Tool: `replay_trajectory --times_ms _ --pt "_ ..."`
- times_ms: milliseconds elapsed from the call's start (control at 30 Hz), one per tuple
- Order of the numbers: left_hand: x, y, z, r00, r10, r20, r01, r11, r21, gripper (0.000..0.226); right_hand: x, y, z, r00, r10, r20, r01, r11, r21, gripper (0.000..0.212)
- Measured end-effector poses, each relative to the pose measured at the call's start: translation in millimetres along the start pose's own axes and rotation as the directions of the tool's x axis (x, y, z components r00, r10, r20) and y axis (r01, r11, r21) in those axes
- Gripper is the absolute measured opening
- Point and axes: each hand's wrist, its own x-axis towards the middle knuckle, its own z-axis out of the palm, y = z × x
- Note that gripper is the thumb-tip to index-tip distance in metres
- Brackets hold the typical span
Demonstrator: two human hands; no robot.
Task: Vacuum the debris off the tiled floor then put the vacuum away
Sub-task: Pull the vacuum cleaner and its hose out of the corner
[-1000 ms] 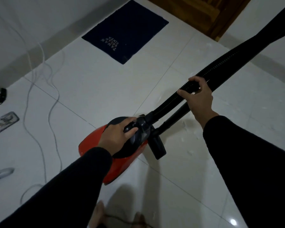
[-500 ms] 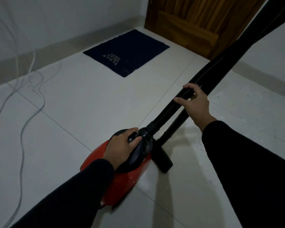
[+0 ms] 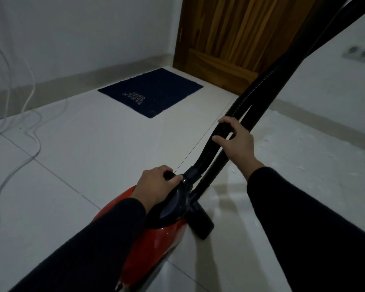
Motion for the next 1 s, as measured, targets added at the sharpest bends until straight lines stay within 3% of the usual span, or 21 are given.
replay_trajectory --times_ms 167,267,367,467,633,833,1000 --pt "-3.0 -6.9 -5.6 0.999 -0.001 0.042 0.003 0.999 -0.034 0.049 -9.6 1.4 -0.7 0.999 -0.003 -0.033 0.002 1.0 -0.008 0.045" --pt "-7.4 -8.0 -20.7 0.979 0.022 0.202 -0.033 0.998 0.053 0.057 -13.7 -0.2 -1.1 0.999 0.004 -0.039 -0.005 1.0 -0.02 0.043" --pt "-16.0 -21.9 -55.1 0.861 0.102 0.498 -0.115 0.993 -0.004 0.076 -16.1 0.5 -0.4 0.999 0.001 -0.051 -0.004 0.999 -0.041 0.041" --pt "-28.6 -49.0 -84.1 0.739 0.168 0.652 -0.245 0.969 0.029 0.097 -18.3 0.2 0.7 0.999 0.011 -0.053 -0.014 0.998 -0.053 0.041" --pt "-41.4 -74.4 -80.3 0.727 0.175 0.664 -0.355 0.924 0.145 0.112 -25.1 -14.3 6.6 1.0 -0.022 -0.005 0.022 0.998 -0.059 0.044" --pt "-49.5 -84.1 -72.9 0.8 0.234 0.553 -0.346 0.932 0.107 0.116 -37.7 -36.0 20.8 0.984 -0.162 0.079 0.174 0.969 -0.176 0.039" --pt "-54.6 -85.7 -70.0 0.842 0.255 0.474 -0.341 0.934 0.104 0.109 -47.0 -45.3 33.3 0.923 -0.359 0.139 0.385 0.872 -0.303 0.034"
